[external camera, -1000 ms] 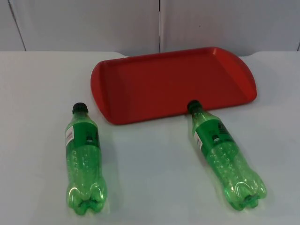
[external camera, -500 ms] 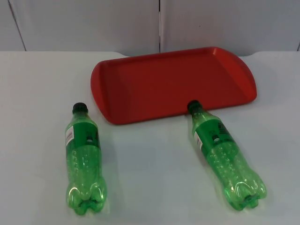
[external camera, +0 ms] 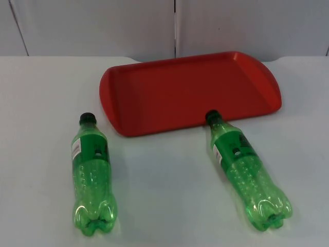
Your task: Place the bottle upright on the tray.
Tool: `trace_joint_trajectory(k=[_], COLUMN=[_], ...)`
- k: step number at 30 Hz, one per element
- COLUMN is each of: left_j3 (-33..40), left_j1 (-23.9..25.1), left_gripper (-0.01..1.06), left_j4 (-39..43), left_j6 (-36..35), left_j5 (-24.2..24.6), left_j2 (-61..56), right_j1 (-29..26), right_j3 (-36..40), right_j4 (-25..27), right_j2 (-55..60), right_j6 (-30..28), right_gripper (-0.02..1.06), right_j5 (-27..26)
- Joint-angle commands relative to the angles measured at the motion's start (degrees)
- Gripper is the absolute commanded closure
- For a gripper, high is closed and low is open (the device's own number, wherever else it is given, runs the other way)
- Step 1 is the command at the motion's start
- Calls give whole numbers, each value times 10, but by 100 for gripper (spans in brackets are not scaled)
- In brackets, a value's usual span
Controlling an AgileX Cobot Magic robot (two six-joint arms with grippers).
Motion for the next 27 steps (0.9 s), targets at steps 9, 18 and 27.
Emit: trace_joint_trajectory(k=[9,18,27], left_j3=[-62,-128,-189], left_j1=[-1,-1,-1], left_gripper=[0,0,0], left_j4=[-57,-56,-56], left_j6=[60,77,77], left_j5=[-21,-21,-20], left_j2=[141,230,296], right_j1=[-4,-4,-4], right_j3=[0,0,0], right_j4=[1,1,1], right_j2=[-1,-1,-1], right_j6=[0,0,0], right_gripper=[0,0,0], right_j5=[-5,-5,-5])
